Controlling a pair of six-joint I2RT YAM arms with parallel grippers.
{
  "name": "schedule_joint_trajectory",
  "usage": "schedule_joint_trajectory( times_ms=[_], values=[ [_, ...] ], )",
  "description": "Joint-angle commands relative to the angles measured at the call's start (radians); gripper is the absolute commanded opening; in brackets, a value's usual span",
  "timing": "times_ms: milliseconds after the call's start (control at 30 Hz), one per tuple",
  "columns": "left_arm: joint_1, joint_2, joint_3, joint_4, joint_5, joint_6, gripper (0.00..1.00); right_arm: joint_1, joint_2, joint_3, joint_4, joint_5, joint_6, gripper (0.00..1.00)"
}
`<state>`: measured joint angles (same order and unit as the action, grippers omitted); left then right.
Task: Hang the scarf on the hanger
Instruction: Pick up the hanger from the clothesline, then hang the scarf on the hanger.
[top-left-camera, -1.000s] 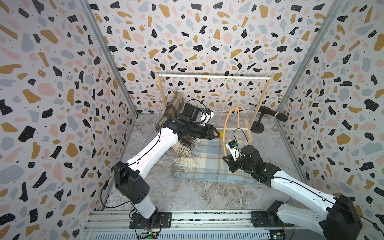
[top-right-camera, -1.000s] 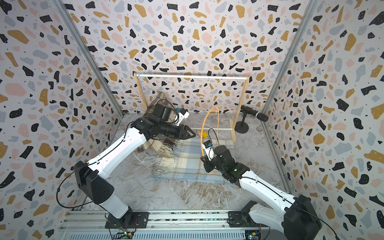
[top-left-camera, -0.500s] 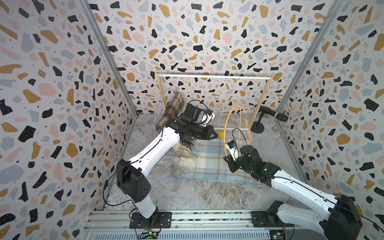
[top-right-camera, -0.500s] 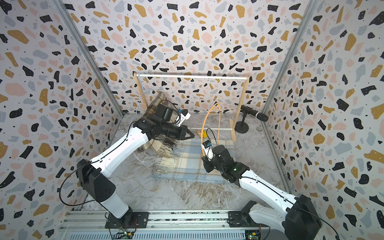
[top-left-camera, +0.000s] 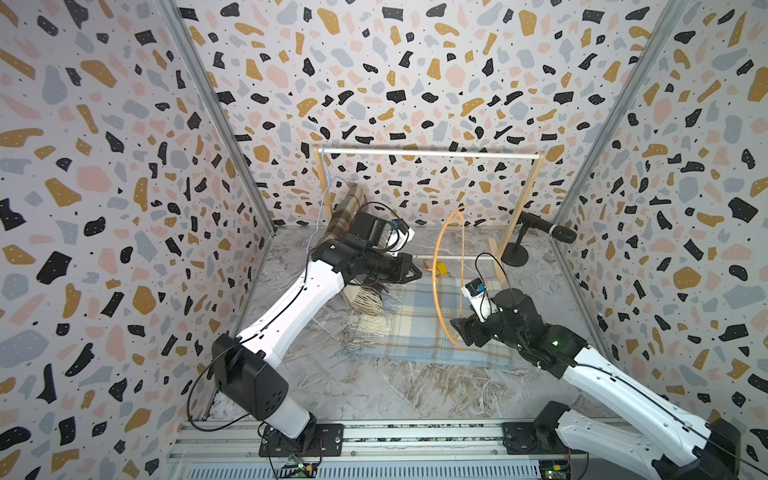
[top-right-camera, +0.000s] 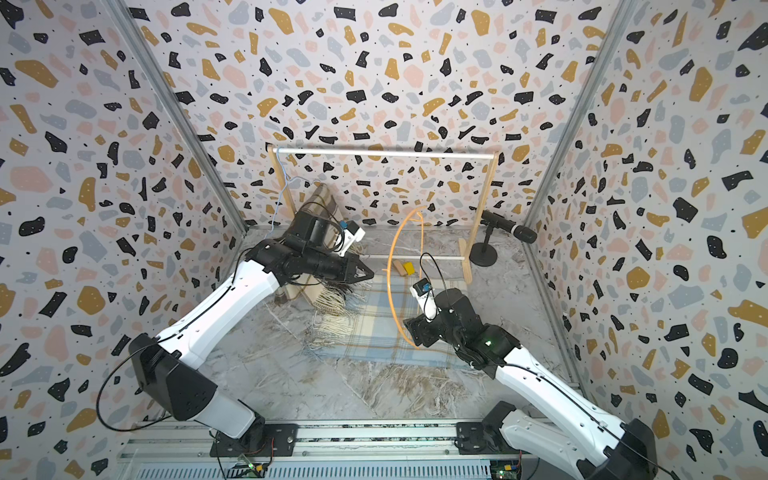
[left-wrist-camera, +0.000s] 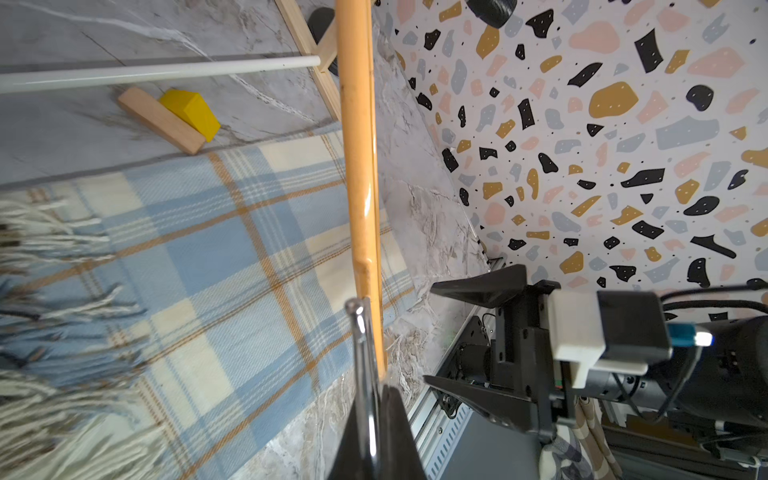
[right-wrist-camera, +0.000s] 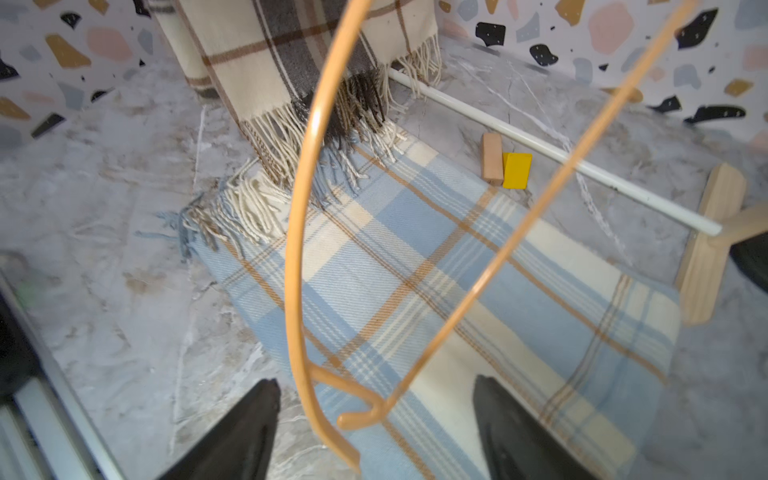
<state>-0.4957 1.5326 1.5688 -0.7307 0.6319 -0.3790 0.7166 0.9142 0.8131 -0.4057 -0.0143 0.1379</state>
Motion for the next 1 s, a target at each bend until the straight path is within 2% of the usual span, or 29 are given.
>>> schedule_joint_trajectory(
  times_ms=[0,100,300,467,700,967],
  values=[
    [0.054,-0.089,-0.054,0.042,0.07,0.022,0.0,-0.021,-0.063,0.069,-0.158,0.023,0.015,0.94],
    [0.114,-0.136,-0.115,0.013,0.109,0.041,0.0,-0.083,-0.081,0.108,-0.234,-0.011,0.042,0.99],
    [0.228,-0.212,-0.232,-0.018,0.214,0.066,0.0,-0.28,-0.053,0.127,-0.283,-0.228,0.118,0.99],
    [0.259,-0.202,-0.262,-0.088,0.236,0.136,0.0,-0.459,0.044,0.109,-0.285,-0.394,0.214,0.99],
    [0.258,-0.129,-0.298,-0.061,0.221,0.154,0.0,-0.649,0.18,0.073,-0.228,-0.427,0.263,0.99],
    [0.257,-0.005,-0.289,-0.019,0.218,0.167,0.0,-0.808,0.357,-0.055,-0.01,-0.497,0.354,1.0]
  ],
)
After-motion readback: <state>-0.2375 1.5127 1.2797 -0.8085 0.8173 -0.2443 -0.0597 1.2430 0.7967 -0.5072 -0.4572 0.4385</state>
